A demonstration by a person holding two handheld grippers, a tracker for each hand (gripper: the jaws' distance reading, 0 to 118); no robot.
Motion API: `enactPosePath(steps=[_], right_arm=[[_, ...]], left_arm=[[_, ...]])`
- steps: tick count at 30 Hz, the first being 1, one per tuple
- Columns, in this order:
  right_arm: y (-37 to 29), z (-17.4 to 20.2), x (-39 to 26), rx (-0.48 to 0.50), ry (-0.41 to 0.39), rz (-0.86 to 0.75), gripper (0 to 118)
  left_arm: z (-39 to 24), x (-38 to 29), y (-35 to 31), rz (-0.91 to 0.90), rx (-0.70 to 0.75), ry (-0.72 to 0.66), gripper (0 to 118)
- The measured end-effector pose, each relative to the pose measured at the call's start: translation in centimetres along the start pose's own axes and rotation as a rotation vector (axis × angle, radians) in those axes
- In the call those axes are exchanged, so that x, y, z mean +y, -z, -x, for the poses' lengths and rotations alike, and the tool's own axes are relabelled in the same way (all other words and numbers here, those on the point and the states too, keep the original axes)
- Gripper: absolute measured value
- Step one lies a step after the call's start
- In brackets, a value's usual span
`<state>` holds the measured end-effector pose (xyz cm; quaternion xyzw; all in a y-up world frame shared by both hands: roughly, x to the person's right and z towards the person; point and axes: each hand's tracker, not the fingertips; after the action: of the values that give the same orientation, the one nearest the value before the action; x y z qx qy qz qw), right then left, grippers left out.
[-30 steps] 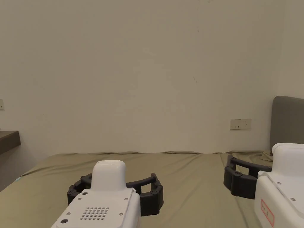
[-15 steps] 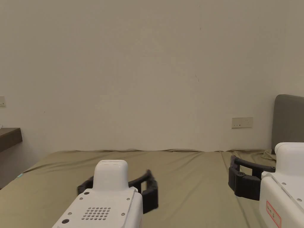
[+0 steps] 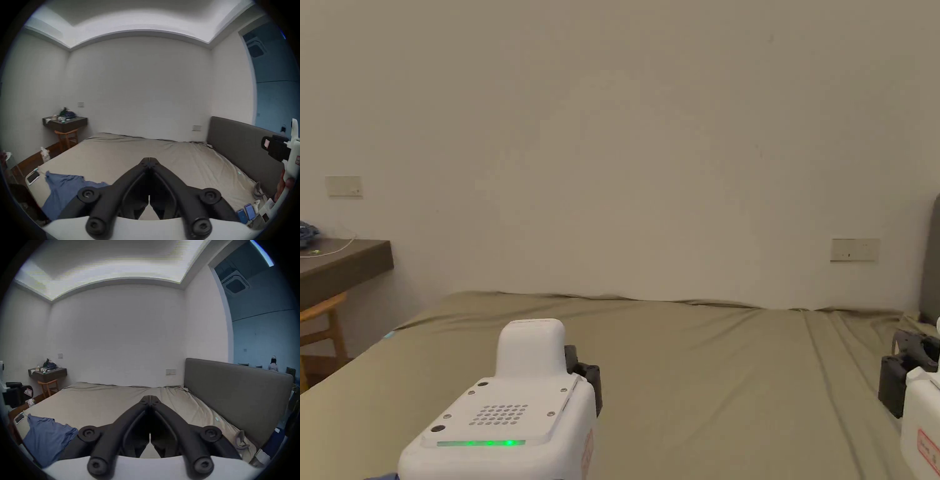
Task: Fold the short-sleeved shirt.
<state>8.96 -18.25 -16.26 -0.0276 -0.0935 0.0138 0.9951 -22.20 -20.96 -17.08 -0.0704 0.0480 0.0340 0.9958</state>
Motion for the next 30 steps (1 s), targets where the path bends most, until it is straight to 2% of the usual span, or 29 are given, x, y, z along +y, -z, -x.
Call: enactPosePath(steps=[3, 6, 8, 10, 14, 18, 21, 25, 30], right_arm=[[1.1, 5.2, 0.2, 0.171, 0.005, 0.007, 2], [0.8, 12.7, -0.2, 0.433, 0.006, 0.019, 2], [-0.2, 16.9, -0.5, 0.631, 0.045, 0.052, 2], [-1.6, 20.1, -1.1, 0.741, 0.063, 0.059, 2], [-2.8, 22.0, -2.3, 0.779, 0.005, 0.047, 2], [-1.5, 21.3, -3.3, 0.763, -0.024, 0.100, 2], [-0.3, 20.4, -4.5, 0.736, -0.030, 0.125, 2], [2.1, 19.7, -6.8, 0.697, -0.086, 0.195, 2], [4.8, 18.5, -9.0, 0.672, -0.118, 0.286, 2]], left_arm=[[4.9, 0.4, -1.0, 0.014, 0.111, -0.021, 0], [10.4, 0.6, -3.1, 0.017, 0.273, -0.040, 0], [13.4, 0.5, -4.1, 0.026, 0.382, -0.040, 0], [15.8, 0.3, -5.3, 0.048, 0.461, -0.024, 0], [17.4, -0.8, -4.6, 0.084, 0.463, 0.002, 0], [17.0, -3.6, -0.5, 0.188, 0.343, -0.055, 0], [16.6, -6.6, 4.8, 0.297, 0.245, -0.100, 0], [16.4, -12.0, 13.4, 0.477, 0.146, -0.127, 0], [17.0, -20.0, 22.7, 0.669, 0.147, -0.120, 0]])
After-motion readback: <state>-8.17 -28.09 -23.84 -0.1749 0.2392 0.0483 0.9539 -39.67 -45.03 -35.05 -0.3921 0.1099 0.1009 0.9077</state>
